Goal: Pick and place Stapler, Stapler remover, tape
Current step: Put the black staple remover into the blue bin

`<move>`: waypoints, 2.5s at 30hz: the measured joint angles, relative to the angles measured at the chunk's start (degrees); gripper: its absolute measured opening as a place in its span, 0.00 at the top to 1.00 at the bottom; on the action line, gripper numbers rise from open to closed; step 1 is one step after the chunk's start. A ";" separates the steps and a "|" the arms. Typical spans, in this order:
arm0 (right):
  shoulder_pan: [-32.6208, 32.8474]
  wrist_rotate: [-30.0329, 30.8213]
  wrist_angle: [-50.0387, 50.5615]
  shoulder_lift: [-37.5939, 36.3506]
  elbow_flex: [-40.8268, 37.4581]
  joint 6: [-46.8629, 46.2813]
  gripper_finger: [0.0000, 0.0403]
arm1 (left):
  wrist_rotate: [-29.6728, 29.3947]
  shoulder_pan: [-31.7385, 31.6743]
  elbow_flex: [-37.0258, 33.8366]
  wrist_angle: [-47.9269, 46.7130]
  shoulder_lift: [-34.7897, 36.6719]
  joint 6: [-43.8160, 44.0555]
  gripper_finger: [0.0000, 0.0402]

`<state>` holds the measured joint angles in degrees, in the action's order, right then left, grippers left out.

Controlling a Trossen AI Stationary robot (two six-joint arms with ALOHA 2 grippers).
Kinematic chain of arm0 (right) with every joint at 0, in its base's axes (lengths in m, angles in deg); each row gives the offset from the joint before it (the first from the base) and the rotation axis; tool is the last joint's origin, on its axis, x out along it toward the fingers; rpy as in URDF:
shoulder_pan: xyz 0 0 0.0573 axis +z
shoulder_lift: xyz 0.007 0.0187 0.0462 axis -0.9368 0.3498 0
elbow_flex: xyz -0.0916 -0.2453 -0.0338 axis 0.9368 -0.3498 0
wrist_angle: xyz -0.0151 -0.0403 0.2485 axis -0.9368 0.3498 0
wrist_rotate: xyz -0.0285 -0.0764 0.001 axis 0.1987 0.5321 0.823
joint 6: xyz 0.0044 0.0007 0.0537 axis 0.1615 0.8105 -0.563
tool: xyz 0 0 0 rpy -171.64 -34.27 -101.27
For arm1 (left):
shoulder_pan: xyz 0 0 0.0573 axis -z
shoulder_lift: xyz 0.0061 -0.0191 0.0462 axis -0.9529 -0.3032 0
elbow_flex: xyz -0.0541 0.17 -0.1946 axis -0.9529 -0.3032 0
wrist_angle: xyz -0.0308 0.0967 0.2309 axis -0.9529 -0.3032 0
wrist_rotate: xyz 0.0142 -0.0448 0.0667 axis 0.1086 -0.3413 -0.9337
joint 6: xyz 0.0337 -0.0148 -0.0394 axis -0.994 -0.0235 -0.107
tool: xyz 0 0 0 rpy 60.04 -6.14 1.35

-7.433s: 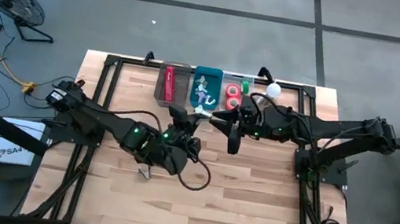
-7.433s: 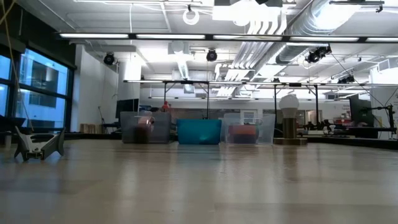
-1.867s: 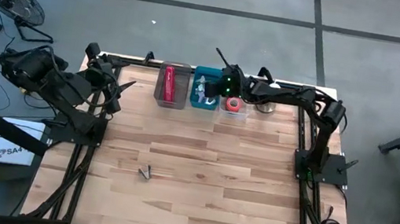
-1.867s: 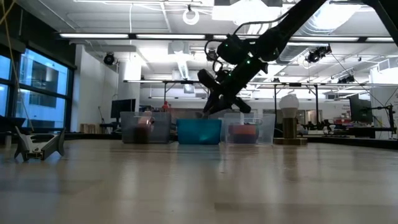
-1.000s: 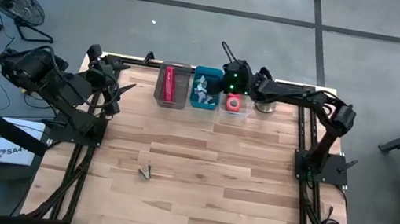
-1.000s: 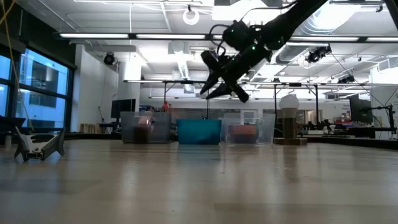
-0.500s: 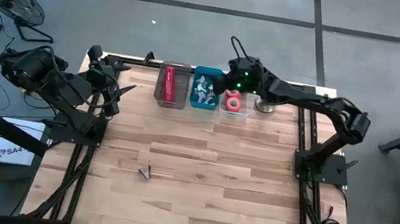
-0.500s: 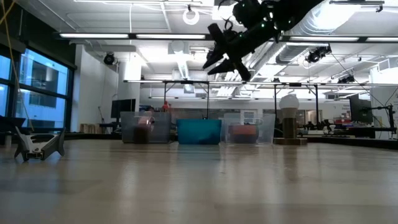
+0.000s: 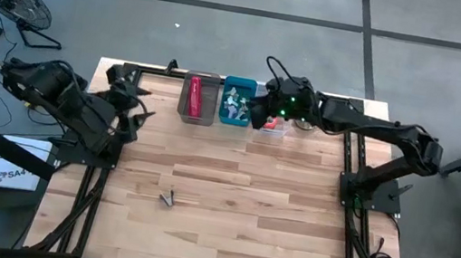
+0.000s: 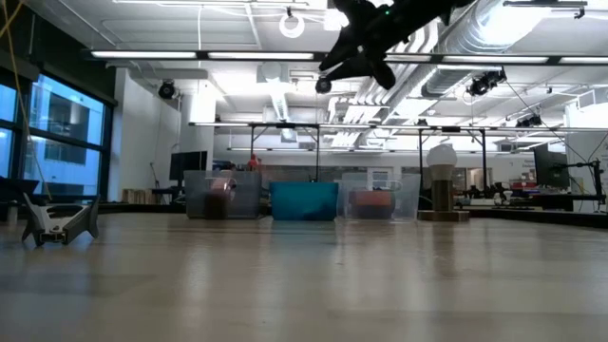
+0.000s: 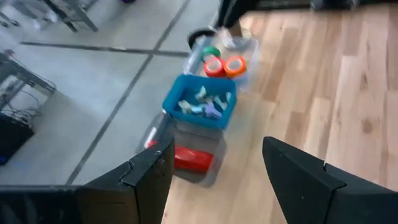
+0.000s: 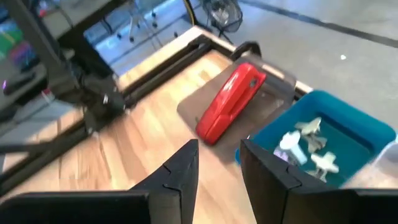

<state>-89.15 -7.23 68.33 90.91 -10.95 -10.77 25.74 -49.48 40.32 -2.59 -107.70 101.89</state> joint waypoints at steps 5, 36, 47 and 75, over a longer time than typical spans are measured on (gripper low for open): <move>3.46 0.84 5.91 -2.26 0.00 1.18 0.68 | 3.40 0.01 -4.46 0.42 -0.09 1.94 0.41; 20.67 9.77 23.20 -3.66 0.00 -2.76 0.41 | 35.43 0.02 -44.37 26.42 -5.12 30.16 0.41; 23.56 11.70 27.32 -3.64 0.00 -7.59 0.41 | 39.07 0.02 -45.49 27.42 -11.06 45.88 0.41; 26.55 15.77 28.92 -3.62 0.00 -22.17 0.41 | 44.88 0.04 -45.44 26.47 -16.57 78.15 0.41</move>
<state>-62.60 8.54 97.25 87.29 -10.95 -32.94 70.62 -49.43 -5.12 23.88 -124.27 180.04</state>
